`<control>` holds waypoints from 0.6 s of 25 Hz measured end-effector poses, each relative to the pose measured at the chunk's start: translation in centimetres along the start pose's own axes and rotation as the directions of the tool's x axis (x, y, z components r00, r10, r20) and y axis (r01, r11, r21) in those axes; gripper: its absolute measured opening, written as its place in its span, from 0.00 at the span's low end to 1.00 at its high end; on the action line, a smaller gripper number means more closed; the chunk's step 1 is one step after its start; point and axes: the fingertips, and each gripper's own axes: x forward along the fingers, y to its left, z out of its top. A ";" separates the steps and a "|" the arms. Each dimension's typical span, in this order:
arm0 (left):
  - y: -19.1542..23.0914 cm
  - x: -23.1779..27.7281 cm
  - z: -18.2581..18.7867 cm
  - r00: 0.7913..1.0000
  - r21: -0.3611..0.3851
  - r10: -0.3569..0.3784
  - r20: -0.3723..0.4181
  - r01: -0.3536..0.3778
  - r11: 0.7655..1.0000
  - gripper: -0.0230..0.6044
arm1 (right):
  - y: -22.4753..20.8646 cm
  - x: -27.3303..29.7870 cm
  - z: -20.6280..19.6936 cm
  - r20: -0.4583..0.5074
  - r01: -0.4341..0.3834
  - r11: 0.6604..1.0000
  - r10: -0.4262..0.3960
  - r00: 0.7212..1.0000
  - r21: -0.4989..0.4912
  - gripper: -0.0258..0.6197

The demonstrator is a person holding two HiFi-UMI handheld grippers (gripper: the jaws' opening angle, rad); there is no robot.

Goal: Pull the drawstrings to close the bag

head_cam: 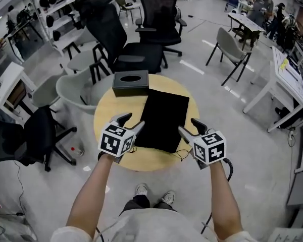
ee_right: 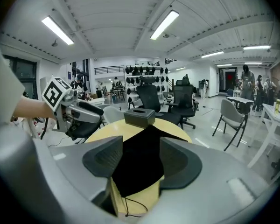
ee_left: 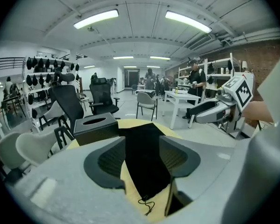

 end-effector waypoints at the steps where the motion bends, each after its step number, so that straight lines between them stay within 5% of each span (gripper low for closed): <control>1: -0.1 0.1 -0.9 1.000 0.000 -0.008 -0.021 0.008 1.000 0.41 | 0.2 0.2 -0.6 -0.014 -0.011 1.000 0.011 1.000 -0.008 0.42; 15: -0.5 1.7 -11.5 0.971 -0.055 -0.039 -0.236 0.027 0.998 0.41 | 1.8 1.7 -9.3 -0.230 -0.134 0.990 0.121 0.966 -0.043 0.40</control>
